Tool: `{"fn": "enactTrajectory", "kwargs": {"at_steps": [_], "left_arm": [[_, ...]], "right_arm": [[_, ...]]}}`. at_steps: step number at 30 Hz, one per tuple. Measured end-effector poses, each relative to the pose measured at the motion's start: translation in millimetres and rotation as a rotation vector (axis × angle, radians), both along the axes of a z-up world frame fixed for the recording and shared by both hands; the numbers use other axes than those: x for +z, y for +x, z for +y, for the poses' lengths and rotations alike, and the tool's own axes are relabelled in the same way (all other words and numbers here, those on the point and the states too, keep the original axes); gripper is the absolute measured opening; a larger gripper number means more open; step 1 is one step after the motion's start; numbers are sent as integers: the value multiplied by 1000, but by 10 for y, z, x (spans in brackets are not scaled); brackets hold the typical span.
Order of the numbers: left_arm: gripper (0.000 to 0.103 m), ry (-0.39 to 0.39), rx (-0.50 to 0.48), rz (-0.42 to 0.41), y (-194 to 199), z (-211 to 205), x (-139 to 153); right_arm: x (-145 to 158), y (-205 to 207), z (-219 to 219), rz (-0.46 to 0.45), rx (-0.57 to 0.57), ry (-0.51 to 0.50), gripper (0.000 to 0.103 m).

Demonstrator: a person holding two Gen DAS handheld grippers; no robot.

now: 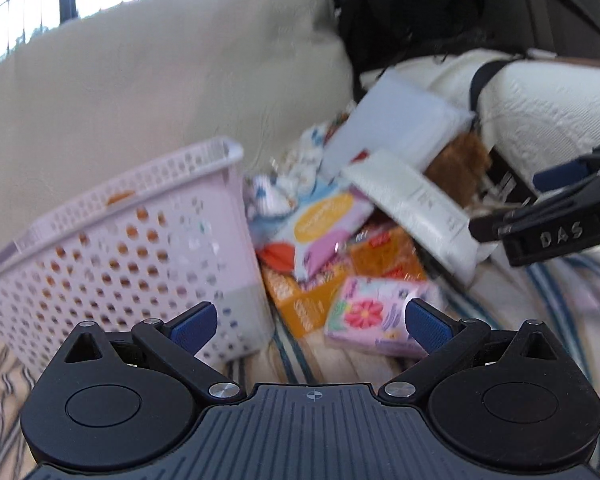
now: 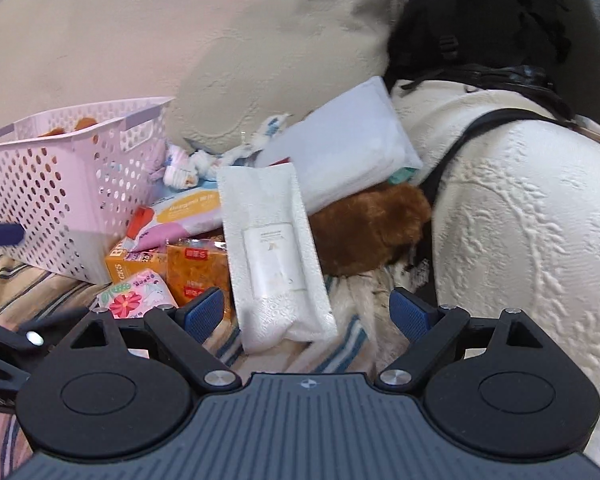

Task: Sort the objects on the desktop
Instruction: 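Open both grippers and move them back toward the remaining items, then grasp the white VIENNA comb pouch with the right gripper while the left grasps the flowered tissue pack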

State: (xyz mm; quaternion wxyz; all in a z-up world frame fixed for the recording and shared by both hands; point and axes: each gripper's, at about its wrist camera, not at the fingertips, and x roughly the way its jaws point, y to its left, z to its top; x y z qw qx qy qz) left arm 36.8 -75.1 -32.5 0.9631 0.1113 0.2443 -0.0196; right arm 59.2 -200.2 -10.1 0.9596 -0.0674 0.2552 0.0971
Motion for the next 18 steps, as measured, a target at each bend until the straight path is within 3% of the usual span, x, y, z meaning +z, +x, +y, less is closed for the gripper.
{"fn": "enactTrajectory", "kwargs": {"at_steps": [5,13,18], "left_arm": [[103,-38,1,51,104,8,-122],[103,12,-16,82,426,-197,-282],[103,-11,-33,112,639,-191,-303]], "right_arm": [[-88,192,43,21,82,-4,91],[-184,472,52,72,121,-47,92],[-247,597,47,97,151,-48,93]]}}
